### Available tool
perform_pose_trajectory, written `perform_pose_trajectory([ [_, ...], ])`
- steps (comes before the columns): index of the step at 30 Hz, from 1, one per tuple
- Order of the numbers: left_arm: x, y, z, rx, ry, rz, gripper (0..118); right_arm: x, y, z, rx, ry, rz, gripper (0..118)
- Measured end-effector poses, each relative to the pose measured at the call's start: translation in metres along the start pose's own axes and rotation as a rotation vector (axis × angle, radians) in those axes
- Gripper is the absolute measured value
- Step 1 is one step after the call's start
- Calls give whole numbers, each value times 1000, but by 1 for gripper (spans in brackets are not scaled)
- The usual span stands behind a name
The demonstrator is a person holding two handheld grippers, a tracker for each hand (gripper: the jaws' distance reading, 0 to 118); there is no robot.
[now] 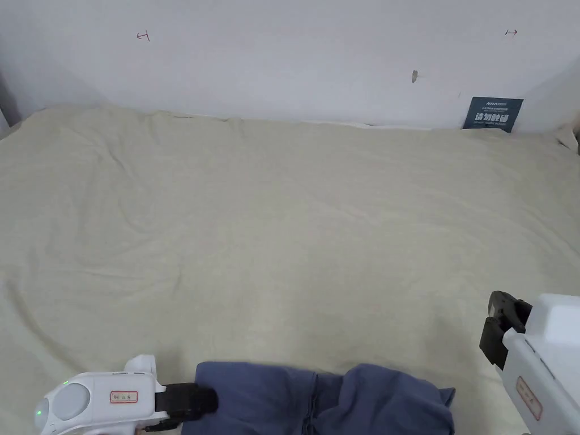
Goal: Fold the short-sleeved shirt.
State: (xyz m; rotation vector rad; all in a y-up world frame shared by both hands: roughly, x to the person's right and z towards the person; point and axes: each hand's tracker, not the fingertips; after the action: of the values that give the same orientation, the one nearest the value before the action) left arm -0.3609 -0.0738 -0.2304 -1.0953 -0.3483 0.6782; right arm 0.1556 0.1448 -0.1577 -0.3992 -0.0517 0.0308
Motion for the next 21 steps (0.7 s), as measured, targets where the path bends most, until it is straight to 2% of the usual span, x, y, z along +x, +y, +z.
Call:
perform_pose_trajectory([
  [1, 43, -18, 6, -1, -22, 14, 44, 1, 0, 0, -2, -3, 0, 1],
  [2, 46, -20, 4, -7, -34, 33, 38, 1, 0, -1, -2, -5, -1, 1],
  [3, 47, -22, 1, -4, -29, 39, 25, 3, -1, -1, -2, -6, -2, 1],
  [6, 43, -29, 1, 28, 3, 26, 14, 5, -1, -1, -3, -12, -3, 1],
  [12, 64, -34, 14, 105, 71, -42, 9, 6, -1, 0, -3, -12, 3, 1],
  [15, 91, -40, 31, 92, 91, -22, 8, 5, 1, 1, 5, -6, -2, 1],
  [17, 87, -34, 41, 134, 144, -60, 8, 5, 2, 2, 11, -3, -1, 1],
  [21, 74, -24, 76, 171, 205, -45, 8, 5, 4, 3, 22, 8, -5, 1],
])
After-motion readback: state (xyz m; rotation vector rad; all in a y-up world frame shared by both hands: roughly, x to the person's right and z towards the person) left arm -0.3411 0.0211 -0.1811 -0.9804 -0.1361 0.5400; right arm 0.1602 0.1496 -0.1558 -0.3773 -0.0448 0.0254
